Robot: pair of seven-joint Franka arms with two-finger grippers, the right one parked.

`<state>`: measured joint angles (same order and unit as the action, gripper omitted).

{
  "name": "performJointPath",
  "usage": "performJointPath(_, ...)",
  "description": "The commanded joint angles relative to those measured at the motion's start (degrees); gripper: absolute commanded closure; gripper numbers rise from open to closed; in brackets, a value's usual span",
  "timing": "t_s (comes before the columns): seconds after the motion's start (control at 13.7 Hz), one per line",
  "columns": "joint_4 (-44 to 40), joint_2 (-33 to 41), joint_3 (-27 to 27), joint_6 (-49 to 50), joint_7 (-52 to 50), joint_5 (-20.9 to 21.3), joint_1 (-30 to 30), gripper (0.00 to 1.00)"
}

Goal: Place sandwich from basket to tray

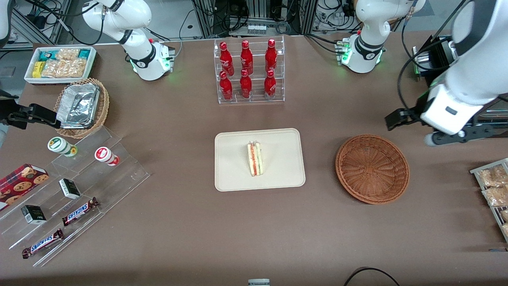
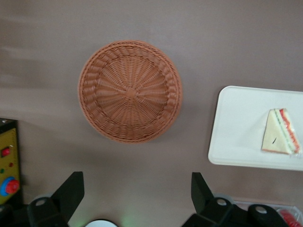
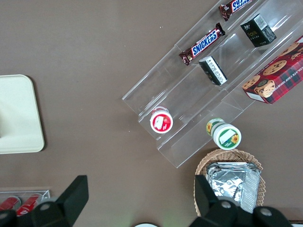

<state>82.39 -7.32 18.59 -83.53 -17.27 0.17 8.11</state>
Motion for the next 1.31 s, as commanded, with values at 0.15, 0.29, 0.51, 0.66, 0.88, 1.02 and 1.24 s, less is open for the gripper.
performJointPath(0.15,2.3,5.6,-15.7,3.2,12.7,-2.3,-8.2,0.0)
performJointPath(0.29,3.0,6.7,-19.7,3.4,16.4,-2.0,-10.0,0.0)
performJointPath(0.51,2.8,7.7,-20.0,3.6,17.0,-0.4,-10.0,0.0)
performJointPath(0.66,6.8,11.9,-19.9,2.9,16.9,0.5,-9.8,0.0)
performJointPath(0.88,6.5,11.5,-19.7,1.9,16.7,0.4,-9.1,0.0)
performJointPath(1.02,3.7,9.2,-19.6,2.4,17.0,0.0,-8.6,0.0)
performJointPath(1.24,2.5,8.0,-19.6,2.0,16.9,0.0,-8.5,0.0)
